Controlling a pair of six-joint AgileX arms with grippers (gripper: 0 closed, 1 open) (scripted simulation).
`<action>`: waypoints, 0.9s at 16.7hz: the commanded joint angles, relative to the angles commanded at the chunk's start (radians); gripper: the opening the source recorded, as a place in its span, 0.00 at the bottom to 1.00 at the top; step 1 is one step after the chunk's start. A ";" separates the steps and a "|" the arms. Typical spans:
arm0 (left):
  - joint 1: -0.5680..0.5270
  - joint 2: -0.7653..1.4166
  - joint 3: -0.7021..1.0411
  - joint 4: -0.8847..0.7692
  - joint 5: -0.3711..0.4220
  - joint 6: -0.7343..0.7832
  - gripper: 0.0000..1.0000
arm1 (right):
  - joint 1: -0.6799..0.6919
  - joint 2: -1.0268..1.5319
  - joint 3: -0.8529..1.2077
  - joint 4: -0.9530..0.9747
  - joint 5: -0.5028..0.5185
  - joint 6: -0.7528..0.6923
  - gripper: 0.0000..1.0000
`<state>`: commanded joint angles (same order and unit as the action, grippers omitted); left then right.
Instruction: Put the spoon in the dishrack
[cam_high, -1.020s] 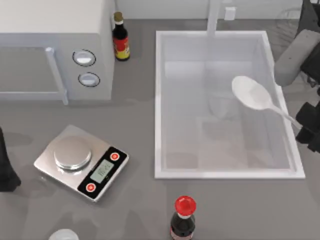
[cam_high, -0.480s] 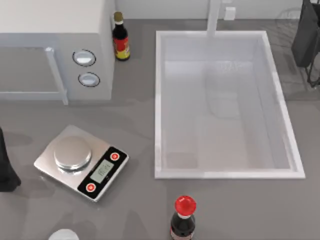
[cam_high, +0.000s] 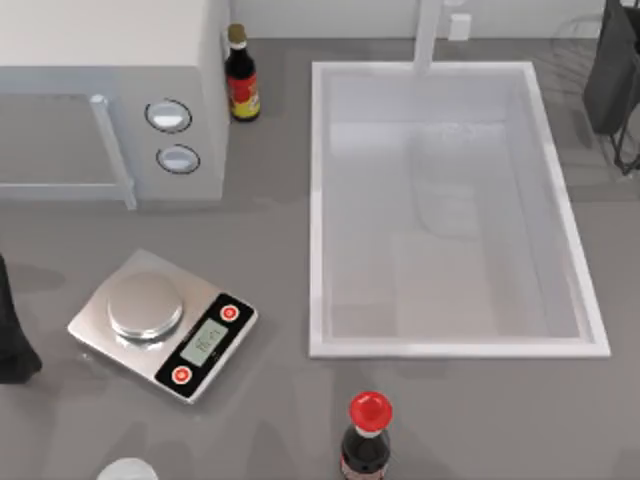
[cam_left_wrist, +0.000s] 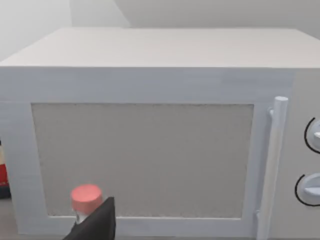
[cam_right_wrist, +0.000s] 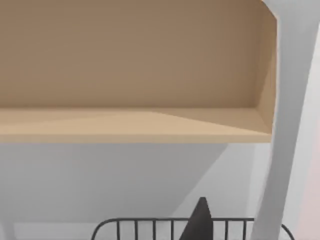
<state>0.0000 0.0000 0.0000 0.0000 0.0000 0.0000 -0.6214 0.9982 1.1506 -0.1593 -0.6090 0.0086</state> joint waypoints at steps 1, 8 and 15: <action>0.000 0.000 0.000 0.000 0.000 0.000 1.00 | -0.011 -0.008 -0.004 0.011 -0.006 0.007 0.00; 0.000 0.000 0.000 0.000 0.000 0.000 1.00 | 0.003 0.030 -0.001 0.046 0.007 0.009 0.00; 0.000 0.000 0.000 0.000 0.000 0.000 1.00 | 0.122 0.393 -0.051 0.459 0.141 0.009 0.00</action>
<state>0.0000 0.0000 0.0000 0.0000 0.0000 0.0000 -0.4994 1.3910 1.0995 0.3001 -0.4678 0.0179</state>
